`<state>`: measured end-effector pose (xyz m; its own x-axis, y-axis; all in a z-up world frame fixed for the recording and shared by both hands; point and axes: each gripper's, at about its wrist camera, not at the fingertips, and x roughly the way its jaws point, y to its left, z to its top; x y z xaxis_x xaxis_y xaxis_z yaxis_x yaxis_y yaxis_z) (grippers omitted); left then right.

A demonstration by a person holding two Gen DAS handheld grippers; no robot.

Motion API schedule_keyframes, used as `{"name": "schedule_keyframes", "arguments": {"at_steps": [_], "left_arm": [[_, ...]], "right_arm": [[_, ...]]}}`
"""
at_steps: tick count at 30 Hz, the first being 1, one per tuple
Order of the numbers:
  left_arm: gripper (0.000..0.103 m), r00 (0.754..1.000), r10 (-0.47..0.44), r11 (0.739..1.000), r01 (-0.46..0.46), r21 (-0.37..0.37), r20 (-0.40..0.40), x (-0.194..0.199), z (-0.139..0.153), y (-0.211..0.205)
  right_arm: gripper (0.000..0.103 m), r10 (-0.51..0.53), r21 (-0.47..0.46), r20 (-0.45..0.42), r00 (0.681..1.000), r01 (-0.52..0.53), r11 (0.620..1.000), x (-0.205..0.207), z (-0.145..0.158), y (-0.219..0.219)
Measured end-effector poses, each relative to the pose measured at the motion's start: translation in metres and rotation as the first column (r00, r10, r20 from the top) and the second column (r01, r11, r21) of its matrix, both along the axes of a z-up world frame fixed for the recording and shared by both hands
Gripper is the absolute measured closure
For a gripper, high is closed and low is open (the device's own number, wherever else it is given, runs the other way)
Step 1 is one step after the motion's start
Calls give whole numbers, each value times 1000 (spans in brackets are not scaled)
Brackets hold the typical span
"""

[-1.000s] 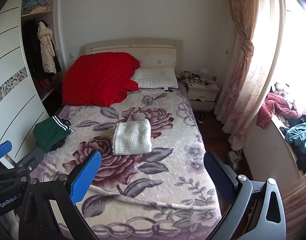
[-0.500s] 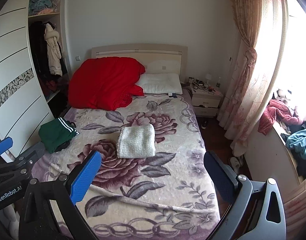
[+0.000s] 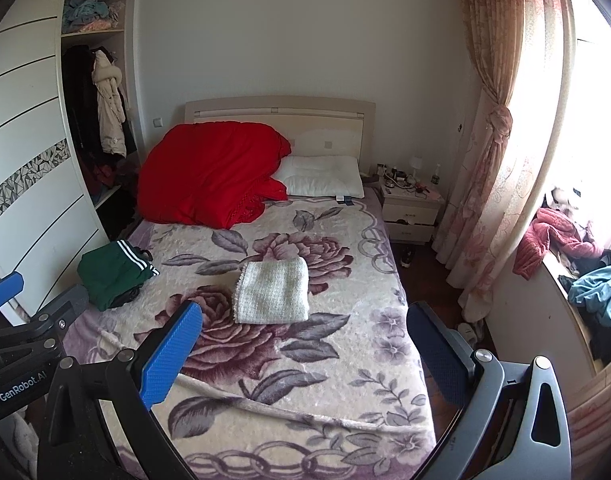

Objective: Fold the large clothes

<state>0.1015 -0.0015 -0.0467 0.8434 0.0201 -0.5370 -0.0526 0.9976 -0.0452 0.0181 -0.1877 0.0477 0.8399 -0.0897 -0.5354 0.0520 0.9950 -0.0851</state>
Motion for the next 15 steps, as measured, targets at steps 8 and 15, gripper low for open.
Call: {"name": "schedule_keyframes", "arguments": {"at_steps": [8,15], "left_arm": [[0,1000,1,1000,-1,12,19,-5,5,1],[0,1000,-4,1000,4,11,24,-6,6,0]], "right_arm": [[0,7,7,13,1000,-7,1000,-1,4,0],[0,11,7,14,1000,-11,1000,1,5,0]]}}
